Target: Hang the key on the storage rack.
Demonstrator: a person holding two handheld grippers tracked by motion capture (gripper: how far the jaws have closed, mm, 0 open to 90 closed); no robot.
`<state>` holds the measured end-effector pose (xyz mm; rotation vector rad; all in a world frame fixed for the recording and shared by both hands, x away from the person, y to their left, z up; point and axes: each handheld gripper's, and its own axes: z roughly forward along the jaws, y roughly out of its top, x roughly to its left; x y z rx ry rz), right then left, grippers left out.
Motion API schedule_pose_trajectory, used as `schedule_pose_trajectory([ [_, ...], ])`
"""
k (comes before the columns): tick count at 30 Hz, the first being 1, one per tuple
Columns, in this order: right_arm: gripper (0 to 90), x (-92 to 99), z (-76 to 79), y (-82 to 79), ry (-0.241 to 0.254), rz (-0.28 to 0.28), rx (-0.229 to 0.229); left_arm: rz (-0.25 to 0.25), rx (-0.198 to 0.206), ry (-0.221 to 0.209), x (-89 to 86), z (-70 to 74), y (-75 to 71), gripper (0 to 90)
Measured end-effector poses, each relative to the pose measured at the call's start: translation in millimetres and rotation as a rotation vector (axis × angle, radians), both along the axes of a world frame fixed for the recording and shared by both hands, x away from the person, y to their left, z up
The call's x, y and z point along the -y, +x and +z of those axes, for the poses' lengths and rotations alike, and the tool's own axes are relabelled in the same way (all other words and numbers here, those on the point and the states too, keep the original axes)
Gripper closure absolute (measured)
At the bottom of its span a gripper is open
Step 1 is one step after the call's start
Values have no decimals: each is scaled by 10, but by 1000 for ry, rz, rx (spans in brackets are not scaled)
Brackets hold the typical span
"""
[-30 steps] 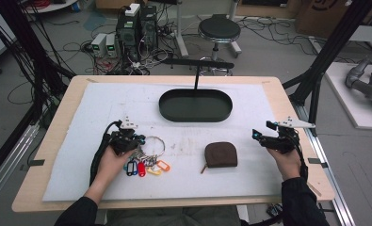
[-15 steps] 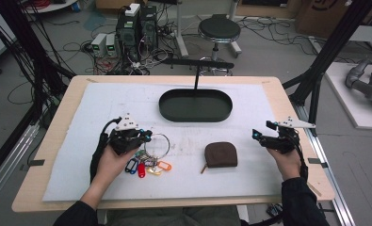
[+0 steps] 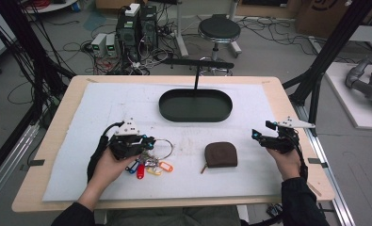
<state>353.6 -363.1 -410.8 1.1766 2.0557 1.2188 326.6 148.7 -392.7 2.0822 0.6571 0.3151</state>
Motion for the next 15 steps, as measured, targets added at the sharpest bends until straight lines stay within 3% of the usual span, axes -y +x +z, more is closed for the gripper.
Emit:
schedule_pose_trajectory([
  [5, 251, 2, -1, 1, -2, 3, -2, -27, -34, 16, 15, -38, 19, 818],
  [8, 251, 2, -2, 1, -1, 2, -2, -40, -42, 31, 10, -49, 26, 829],
  [15, 251, 4, -2, 4, -1, 1, -3, -45, -42, 20, 8, -39, 24, 861],
])
